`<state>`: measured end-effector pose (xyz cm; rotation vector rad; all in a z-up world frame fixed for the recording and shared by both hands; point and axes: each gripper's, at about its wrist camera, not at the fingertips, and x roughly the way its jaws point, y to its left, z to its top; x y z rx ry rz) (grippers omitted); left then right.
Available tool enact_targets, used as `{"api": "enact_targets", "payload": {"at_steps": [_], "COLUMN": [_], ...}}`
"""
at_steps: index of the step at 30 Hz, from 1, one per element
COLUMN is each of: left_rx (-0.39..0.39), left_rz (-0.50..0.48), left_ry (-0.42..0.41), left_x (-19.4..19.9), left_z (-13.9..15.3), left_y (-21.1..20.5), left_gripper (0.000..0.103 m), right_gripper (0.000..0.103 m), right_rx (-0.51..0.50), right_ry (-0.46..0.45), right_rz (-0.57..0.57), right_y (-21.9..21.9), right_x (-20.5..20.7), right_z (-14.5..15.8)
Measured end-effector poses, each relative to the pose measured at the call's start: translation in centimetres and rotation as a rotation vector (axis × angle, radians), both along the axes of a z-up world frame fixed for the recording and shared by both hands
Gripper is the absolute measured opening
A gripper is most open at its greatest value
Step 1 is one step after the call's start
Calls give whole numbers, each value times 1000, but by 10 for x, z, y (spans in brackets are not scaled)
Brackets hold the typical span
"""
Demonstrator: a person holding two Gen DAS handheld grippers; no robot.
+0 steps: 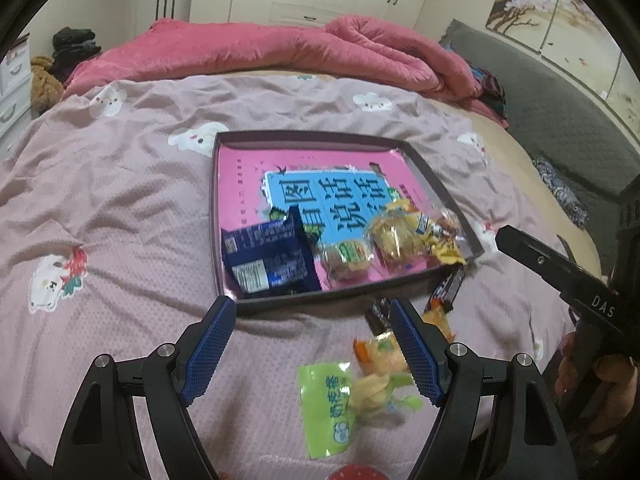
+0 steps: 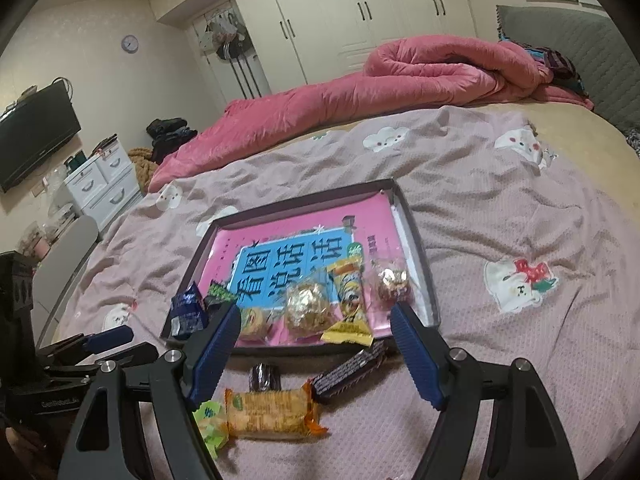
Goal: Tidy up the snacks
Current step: 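Withdraw both open tools from the tray toward the remaining snacks, then grasp the green milk-candy bag with the left tool while the right tool grasps the orange-ended wafer pack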
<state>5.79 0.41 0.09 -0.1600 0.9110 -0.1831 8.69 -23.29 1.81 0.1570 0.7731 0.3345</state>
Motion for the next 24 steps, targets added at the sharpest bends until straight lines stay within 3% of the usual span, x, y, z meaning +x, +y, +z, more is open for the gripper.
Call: {"api": "enact_targets", "payload": {"at_steps": [24], "left_rx": [-1], "left_rz": [-104], "left_ry": [111], "left_x": [-24], "left_z": [-32], "left_y": [-15], "left_gripper": [81], "right_gripper": [78], "right_rx": [40], "right_ry": [194], "right_rz": [121], "right_y": [13], "right_x": [-18], "right_z": [-44]}}
